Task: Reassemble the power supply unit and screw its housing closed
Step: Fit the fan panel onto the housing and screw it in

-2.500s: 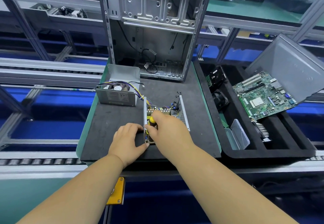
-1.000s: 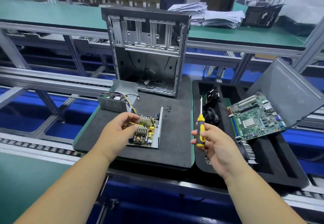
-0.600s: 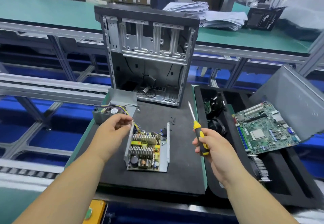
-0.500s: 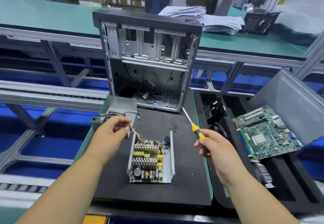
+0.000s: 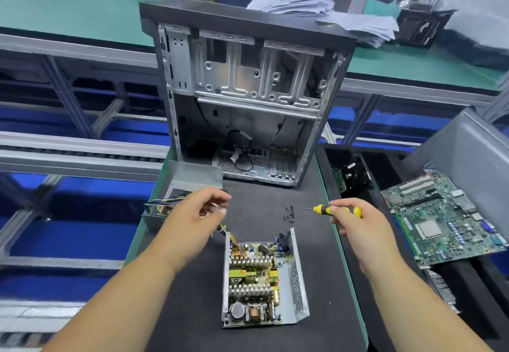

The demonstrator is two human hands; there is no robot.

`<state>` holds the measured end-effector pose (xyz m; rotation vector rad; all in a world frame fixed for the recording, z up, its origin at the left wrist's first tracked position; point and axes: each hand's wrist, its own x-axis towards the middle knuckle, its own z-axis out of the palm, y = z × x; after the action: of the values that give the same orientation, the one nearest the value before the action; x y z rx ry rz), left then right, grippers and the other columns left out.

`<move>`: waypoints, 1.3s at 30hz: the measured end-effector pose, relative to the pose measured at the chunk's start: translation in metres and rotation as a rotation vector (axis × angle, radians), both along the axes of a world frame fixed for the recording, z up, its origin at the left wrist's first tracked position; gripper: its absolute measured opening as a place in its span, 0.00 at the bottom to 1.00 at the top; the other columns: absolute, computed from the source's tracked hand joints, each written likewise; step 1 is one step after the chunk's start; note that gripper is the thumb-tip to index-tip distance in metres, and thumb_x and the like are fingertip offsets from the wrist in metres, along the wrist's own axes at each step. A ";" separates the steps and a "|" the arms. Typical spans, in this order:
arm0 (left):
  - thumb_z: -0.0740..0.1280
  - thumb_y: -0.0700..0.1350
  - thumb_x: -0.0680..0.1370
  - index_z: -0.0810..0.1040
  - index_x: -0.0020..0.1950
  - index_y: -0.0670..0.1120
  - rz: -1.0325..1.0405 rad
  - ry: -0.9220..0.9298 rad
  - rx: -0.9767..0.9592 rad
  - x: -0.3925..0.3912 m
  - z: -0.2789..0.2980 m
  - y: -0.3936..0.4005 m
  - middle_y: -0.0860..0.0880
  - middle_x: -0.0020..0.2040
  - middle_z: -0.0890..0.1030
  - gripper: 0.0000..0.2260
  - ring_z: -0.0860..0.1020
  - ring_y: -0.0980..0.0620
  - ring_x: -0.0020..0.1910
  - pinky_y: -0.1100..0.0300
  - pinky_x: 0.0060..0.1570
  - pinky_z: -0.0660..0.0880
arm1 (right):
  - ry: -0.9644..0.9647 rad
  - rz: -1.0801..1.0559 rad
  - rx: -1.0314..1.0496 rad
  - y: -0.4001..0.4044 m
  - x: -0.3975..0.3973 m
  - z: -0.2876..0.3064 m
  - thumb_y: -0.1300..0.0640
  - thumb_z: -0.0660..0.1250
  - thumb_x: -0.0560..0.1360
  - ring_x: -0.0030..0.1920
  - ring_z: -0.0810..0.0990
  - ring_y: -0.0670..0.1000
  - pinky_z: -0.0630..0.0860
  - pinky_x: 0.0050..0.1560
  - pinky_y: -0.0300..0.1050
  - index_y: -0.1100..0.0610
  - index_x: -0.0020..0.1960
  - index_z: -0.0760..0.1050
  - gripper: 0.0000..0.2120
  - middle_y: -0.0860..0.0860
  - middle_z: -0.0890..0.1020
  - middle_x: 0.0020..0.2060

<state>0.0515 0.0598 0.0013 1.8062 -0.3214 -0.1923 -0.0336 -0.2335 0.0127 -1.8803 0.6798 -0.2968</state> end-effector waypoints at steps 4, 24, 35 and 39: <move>0.66 0.36 0.77 0.81 0.50 0.62 0.090 0.023 -0.006 0.001 -0.004 0.004 0.58 0.50 0.82 0.18 0.78 0.57 0.47 0.72 0.46 0.73 | 0.023 0.025 -0.026 -0.006 0.019 -0.005 0.46 0.68 0.65 0.33 0.79 0.47 0.75 0.38 0.50 0.42 0.44 0.81 0.08 0.48 0.84 0.35; 0.66 0.36 0.78 0.82 0.50 0.57 0.159 0.055 0.041 -0.009 0.003 -0.038 0.58 0.48 0.82 0.15 0.77 0.56 0.45 0.72 0.47 0.74 | 0.254 0.270 -0.239 -0.026 0.040 -0.029 0.48 0.68 0.73 0.30 0.74 0.46 0.66 0.29 0.40 0.41 0.41 0.77 0.03 0.43 0.79 0.32; 0.66 0.35 0.78 0.82 0.51 0.54 0.157 0.069 0.058 -0.013 0.007 -0.053 0.53 0.49 0.82 0.14 0.77 0.61 0.44 0.74 0.45 0.72 | 0.235 0.312 -0.216 -0.030 0.035 -0.020 0.47 0.68 0.73 0.32 0.75 0.45 0.67 0.30 0.41 0.41 0.41 0.78 0.02 0.43 0.79 0.33; 0.66 0.36 0.78 0.82 0.51 0.56 0.149 0.070 0.066 -0.015 0.007 -0.059 0.56 0.49 0.82 0.14 0.78 0.61 0.46 0.75 0.46 0.71 | 0.192 0.300 -0.157 -0.035 0.032 -0.012 0.48 0.69 0.73 0.27 0.70 0.43 0.65 0.29 0.39 0.40 0.41 0.78 0.03 0.41 0.75 0.29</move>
<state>0.0370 0.0006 0.0088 1.8753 -0.1323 -0.1623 -0.0017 -0.2689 0.0003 -2.1478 0.5023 0.0246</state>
